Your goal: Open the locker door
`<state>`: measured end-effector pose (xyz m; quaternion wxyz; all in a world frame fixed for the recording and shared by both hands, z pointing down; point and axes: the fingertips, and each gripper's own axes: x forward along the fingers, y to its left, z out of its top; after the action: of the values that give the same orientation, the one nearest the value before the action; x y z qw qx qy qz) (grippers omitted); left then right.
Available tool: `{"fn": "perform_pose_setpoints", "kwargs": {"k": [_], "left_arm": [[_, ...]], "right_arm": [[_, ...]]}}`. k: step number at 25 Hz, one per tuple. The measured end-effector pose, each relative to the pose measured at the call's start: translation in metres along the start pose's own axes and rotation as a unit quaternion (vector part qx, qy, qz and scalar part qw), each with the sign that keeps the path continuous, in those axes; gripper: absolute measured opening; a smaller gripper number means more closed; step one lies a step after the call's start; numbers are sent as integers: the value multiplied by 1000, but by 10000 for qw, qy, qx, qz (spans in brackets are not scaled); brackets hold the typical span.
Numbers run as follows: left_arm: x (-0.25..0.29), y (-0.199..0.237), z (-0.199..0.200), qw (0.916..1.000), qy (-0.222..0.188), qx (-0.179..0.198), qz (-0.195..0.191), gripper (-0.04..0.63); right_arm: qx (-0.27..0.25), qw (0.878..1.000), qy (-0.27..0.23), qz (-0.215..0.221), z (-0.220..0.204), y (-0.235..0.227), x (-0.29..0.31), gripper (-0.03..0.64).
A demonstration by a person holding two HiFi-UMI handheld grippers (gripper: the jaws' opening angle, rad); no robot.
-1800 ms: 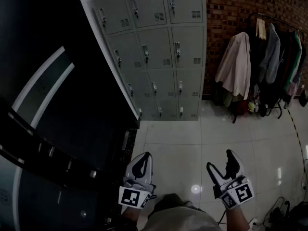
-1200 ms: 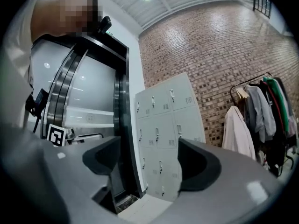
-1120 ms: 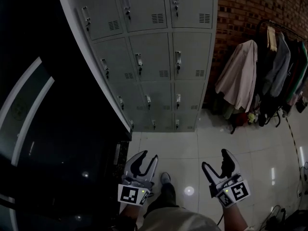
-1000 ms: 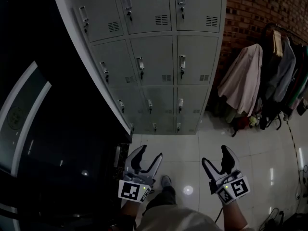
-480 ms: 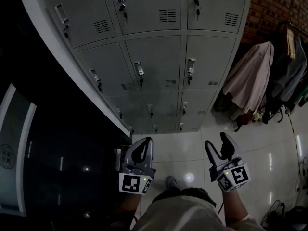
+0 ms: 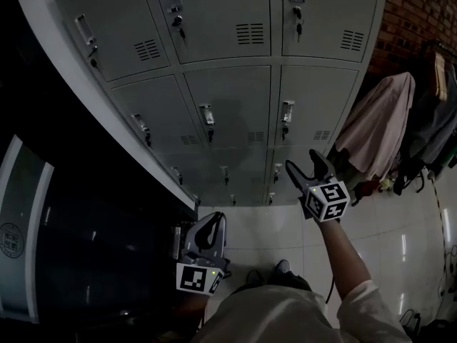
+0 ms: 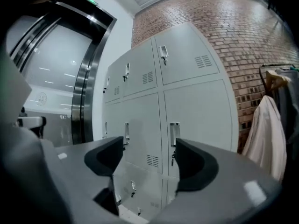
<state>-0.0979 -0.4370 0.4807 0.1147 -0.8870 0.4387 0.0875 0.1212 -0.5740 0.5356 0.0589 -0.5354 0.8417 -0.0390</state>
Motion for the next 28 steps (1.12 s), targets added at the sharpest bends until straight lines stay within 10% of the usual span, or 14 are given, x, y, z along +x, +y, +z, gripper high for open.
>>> {"fn": "perform_pose_setpoints", "kwargs": {"k": [6, 8, 11, 28], "left_arm": [[18, 17, -30, 9995, 286, -2, 156, 40], [22, 22, -41, 9989, 407, -40, 234, 162], [25, 26, -52, 9985, 476, -130, 240, 178], [29, 48, -89, 9944, 773, -473, 553, 181]], "right_arm": [[11, 9985, 546, 16, -39, -54, 109, 346], [54, 9975, 698, 12, -54, -67, 137, 345], [47, 9961, 881, -62, -75, -84, 167, 345], [26, 9954, 947, -148, -96, -86, 189, 247]]}}
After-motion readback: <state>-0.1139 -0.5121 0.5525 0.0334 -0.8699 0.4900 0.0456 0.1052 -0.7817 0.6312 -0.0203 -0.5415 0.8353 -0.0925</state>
